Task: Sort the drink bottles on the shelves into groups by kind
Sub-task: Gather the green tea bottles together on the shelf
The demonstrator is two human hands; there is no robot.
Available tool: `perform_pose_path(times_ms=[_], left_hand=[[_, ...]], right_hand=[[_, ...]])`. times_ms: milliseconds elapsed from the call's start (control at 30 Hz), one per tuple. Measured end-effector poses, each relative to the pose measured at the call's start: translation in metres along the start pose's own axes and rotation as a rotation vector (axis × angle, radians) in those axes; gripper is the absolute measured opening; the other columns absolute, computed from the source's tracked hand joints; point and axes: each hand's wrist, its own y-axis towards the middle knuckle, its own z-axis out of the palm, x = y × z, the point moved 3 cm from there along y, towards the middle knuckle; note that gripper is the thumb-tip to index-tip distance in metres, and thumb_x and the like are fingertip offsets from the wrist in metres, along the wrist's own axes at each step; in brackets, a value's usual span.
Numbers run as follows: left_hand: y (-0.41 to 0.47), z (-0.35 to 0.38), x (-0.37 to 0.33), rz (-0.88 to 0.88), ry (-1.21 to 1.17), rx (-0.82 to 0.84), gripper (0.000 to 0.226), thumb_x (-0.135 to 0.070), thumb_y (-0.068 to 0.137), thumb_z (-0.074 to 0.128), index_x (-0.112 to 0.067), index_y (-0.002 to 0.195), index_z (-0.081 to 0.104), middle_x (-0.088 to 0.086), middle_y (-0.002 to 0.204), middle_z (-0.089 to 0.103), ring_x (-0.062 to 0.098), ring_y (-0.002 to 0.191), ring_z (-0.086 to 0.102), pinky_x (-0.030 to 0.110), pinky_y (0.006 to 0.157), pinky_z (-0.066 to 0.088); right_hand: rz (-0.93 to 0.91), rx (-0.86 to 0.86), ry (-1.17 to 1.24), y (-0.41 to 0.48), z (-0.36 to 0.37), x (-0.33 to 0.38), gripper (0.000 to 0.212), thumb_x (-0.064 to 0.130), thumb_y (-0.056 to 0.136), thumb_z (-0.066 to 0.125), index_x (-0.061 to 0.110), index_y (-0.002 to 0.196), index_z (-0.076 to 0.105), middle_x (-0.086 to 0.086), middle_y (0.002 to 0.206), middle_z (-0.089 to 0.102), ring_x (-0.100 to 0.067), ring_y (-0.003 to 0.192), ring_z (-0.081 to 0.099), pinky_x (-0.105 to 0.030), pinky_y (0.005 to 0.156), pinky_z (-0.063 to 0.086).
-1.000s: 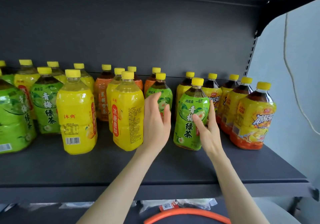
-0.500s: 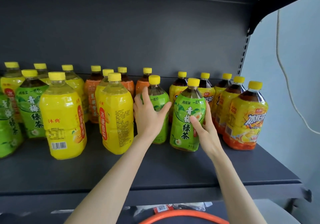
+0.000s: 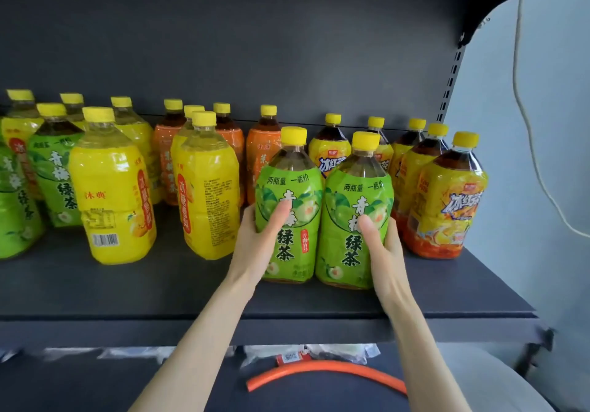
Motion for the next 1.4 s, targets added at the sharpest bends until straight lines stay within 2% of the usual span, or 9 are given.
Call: perform_pose_path(times_ms=[100,200,400,567,667,933,1100,1300,1400], left_hand=[[0.0,-0.003,0.003,-0.001,0.042,0.016,0.048,-0.061,0.066,0.057,-0.04,0.108,0.05,-0.02,0.105,0.062,-0.006,0.096,0.058,0.016,0.077,0.05],[-0.01,-0.006,-0.001,0.076,0.009,-0.074,0.042,-0.063,0.072,0.062,-0.04,0.106,0.051,-0.022,0.105,0.062,-0.013,0.09,0.059,0.005,0.066,0.046],[-0.036,-0.054,-0.012,0.138,0.016,-0.219,0.047,-0.068,0.068,0.063,-0.038,0.104,0.06,-0.025,0.101,0.069,-0.006,0.097,0.062,0.015,0.082,0.048],[-0.063,-0.132,-0.036,0.14,0.054,-0.309,0.031,-0.065,0.073,0.058,-0.041,0.091,0.056,-0.034,0.082,0.066,-0.021,0.08,0.056,-0.002,0.062,0.039],[-0.082,-0.194,-0.051,0.15,0.099,-0.36,0.029,-0.06,0.071,0.053,-0.039,0.089,0.057,-0.034,0.078,0.065,-0.022,0.077,0.055,-0.003,0.06,0.037],[-0.123,-0.372,-0.081,0.149,0.148,-0.458,0.047,-0.074,0.067,0.054,-0.037,0.093,0.066,-0.019,0.092,0.07,-0.003,0.091,0.061,0.025,0.077,0.042],[-0.111,-0.442,-0.102,0.149,0.148,-0.476,0.041,-0.076,0.066,0.056,-0.042,0.087,0.065,-0.021,0.092,0.07,0.0,0.094,0.062,0.032,0.086,0.045],[-0.076,-0.503,-0.107,0.158,0.132,-0.477,0.043,-0.076,0.069,0.056,-0.039,0.09,0.062,-0.017,0.097,0.067,0.006,0.099,0.061,0.031,0.088,0.044],[-0.057,-0.536,-0.1,0.158,0.142,-0.48,0.054,-0.078,0.063,0.053,-0.036,0.095,0.065,-0.013,0.1,0.07,0.008,0.098,0.063,0.033,0.088,0.047]], right_hand=[[-0.007,-0.064,0.014,-0.001,0.004,0.008,0.013,0.025,0.094,0.056,0.031,0.094,0.044,0.032,0.087,0.05,0.03,0.064,0.051,0.006,0.056,0.037],[-0.042,-0.116,-0.006,-0.004,0.011,0.008,0.005,0.033,0.092,0.06,0.035,0.094,0.056,0.026,0.083,0.065,0.021,0.077,0.059,0.002,0.061,0.04],[-0.088,-0.08,-0.015,-0.03,0.05,0.015,0.029,0.062,0.074,0.052,0.041,0.088,0.066,0.018,0.092,0.072,0.0,0.087,0.064,-0.022,0.078,0.049],[-0.116,-0.035,0.033,-0.06,0.127,0.035,0.042,0.063,0.071,0.051,0.031,0.093,0.066,0.017,0.09,0.073,0.003,0.083,0.065,-0.009,0.068,0.046],[-0.115,-0.018,0.05,-0.087,0.184,0.038,0.047,0.065,0.07,0.051,0.027,0.092,0.066,0.012,0.089,0.073,-0.002,0.083,0.064,-0.018,0.071,0.049],[-0.116,0.01,0.076,-0.166,0.349,0.043,0.051,0.072,0.068,0.049,0.034,0.099,0.064,0.021,0.093,0.069,0.011,0.092,0.059,-0.009,0.077,0.041],[-0.122,0.019,0.06,-0.172,0.422,0.058,0.022,0.061,0.077,0.056,0.04,0.082,0.056,0.032,0.073,0.062,0.026,0.076,0.053,0.004,0.067,0.036],[-0.105,0.034,0.024,-0.147,0.494,0.035,0.113,0.095,0.056,0.045,0.013,0.135,0.052,-0.005,0.136,0.057,-0.019,0.127,0.05,-0.046,0.108,0.038],[-0.084,0.022,0.0,-0.137,0.529,0.026,0.127,0.098,0.049,0.042,0.009,0.138,0.048,-0.009,0.143,0.051,-0.023,0.133,0.045,-0.049,0.112,0.032]])
